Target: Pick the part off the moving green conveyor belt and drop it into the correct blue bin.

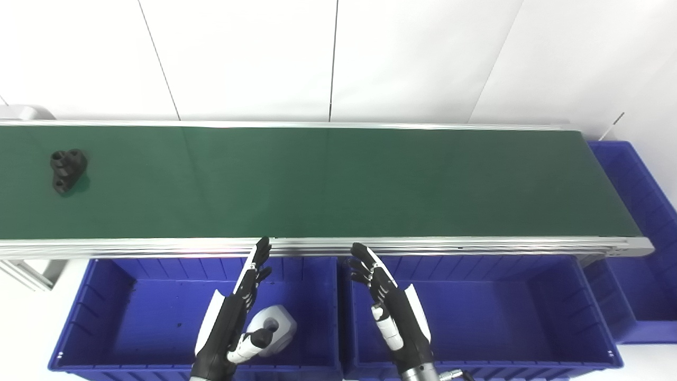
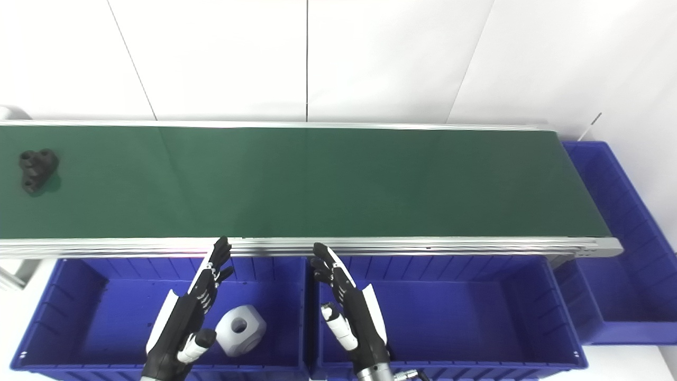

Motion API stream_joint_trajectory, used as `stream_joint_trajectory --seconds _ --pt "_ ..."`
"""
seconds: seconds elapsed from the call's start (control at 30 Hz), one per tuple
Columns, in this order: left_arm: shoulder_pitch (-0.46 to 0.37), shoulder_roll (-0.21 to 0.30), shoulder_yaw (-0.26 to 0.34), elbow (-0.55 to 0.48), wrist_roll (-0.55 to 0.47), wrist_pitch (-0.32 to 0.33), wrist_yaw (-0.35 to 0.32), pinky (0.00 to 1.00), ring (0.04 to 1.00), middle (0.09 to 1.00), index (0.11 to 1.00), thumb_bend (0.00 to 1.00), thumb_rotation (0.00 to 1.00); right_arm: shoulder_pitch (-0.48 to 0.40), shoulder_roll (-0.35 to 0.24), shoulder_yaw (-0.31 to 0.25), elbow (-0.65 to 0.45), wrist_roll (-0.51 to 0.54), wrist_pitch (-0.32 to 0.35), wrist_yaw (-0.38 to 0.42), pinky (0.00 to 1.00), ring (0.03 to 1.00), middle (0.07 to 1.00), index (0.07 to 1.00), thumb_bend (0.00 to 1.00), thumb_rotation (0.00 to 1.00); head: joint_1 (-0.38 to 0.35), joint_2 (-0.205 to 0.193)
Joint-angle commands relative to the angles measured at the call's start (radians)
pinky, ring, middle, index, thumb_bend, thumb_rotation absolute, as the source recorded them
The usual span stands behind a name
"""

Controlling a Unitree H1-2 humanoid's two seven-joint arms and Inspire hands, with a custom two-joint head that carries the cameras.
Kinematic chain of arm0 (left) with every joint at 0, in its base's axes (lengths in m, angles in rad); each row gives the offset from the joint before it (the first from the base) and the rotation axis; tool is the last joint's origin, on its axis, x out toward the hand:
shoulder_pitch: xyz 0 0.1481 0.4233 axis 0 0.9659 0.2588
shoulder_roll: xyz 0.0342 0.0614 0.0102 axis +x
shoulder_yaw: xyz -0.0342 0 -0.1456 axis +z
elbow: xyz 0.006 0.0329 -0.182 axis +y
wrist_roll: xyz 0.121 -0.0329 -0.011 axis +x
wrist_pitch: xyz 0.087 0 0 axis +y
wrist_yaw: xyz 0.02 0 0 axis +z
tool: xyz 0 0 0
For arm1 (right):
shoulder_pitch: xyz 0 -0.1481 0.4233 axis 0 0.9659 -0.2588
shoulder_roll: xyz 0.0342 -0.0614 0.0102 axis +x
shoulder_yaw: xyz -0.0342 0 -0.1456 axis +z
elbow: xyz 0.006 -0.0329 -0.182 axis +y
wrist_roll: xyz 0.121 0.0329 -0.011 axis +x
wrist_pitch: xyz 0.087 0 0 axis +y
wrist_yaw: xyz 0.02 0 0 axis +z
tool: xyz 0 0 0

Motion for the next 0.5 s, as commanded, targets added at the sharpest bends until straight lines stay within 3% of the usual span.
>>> stream_joint_trajectory --seconds 0.0,0.47 --pt "-0.009 -0.004 -0.001 -0.018 0.002 -0.026 0.003 0.96 1.000 1.000 1.000 0.94 0.93 -0.009 0.007 0.003 -0.025 0.004 -0.025 0.000 0.83 0.888 0.919 0.921 0.84 1.00 0.001 -0.001" --pt "-0.007 -0.009 -0.004 -0.023 0.014 -0.018 0.004 0.96 1.000 1.000 1.000 0.93 0.93 -0.016 0.003 -0.018 -0.024 0.022 -0.052 -0.015 0.83 0.879 0.919 0.923 0.79 1.00 0.015 0.003"
